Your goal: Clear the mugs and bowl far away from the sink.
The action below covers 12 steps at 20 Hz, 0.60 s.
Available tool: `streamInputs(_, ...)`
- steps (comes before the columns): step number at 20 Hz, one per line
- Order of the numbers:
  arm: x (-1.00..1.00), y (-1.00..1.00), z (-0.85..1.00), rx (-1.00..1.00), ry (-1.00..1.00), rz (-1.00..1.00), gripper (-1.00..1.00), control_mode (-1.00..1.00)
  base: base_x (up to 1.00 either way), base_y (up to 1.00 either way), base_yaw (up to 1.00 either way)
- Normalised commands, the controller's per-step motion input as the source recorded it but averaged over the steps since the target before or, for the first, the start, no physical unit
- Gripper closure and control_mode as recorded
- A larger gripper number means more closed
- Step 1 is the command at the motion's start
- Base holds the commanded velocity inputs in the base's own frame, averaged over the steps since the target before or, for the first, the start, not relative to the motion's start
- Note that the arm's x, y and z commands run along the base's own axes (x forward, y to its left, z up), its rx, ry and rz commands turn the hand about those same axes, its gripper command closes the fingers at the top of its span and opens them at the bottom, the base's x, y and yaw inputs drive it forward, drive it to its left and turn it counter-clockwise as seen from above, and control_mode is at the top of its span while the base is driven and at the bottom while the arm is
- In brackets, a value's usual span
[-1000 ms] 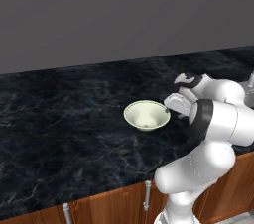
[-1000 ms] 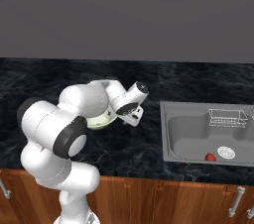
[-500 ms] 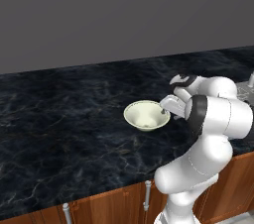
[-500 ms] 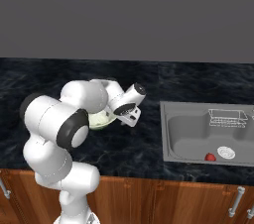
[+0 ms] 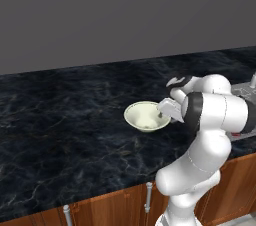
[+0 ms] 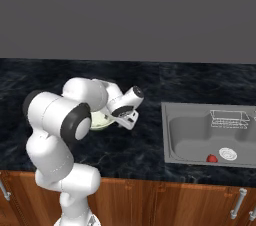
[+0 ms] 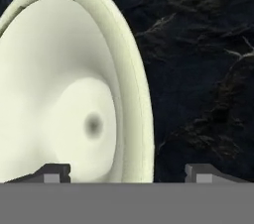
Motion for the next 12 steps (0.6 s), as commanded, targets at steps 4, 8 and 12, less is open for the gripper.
streamInputs(4, 0.04, 0.71, -0.07, 0.00, 0.03, 0.00, 1.00, -1.00, 0.00, 0.00, 0.00)
streamInputs(8, 0.00, 0.46, -0.01, 0.00, 0.00, 0.00, 1.00, -1.00, 0.00, 0.00, 0.00)
streamInputs(12, 0.00, 0.21, 0.00, 0.00, 0.00, -0.04, 1.00, -1.00, 0.00, 0.00, 0.00)
